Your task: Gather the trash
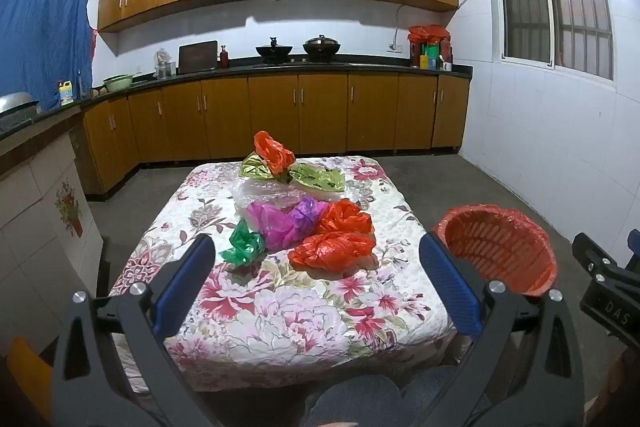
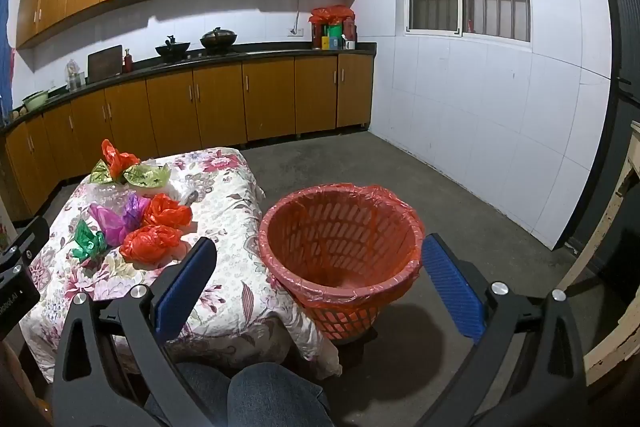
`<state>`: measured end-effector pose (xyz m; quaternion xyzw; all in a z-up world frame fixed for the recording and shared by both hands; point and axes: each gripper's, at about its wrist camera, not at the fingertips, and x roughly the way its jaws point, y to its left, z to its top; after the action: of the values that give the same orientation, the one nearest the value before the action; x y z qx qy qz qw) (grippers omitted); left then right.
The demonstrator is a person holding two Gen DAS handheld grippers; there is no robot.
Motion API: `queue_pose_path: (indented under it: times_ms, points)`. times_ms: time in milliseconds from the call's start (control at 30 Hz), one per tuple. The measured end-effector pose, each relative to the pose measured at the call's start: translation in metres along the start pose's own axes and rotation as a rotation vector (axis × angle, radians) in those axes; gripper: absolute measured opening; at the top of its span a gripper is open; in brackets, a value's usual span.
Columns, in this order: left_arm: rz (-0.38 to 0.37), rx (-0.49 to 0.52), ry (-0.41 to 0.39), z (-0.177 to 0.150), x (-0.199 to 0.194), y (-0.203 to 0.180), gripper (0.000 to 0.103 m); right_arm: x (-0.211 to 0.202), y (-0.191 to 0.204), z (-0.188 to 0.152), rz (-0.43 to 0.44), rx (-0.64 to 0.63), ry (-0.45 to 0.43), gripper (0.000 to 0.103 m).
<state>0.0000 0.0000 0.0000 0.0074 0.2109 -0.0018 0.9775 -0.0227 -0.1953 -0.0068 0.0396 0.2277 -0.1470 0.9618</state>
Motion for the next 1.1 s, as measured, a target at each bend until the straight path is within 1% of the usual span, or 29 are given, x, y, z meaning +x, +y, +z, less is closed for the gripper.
queue_pose_path:
  times_ms: [1100]
  points:
    - [-0.001,-0.003,0.006,-0.0034,0.0022,-0.0012,0.099,0.0020,0.0001,-0.0011,-0.002,-0.004,0.005,0.101]
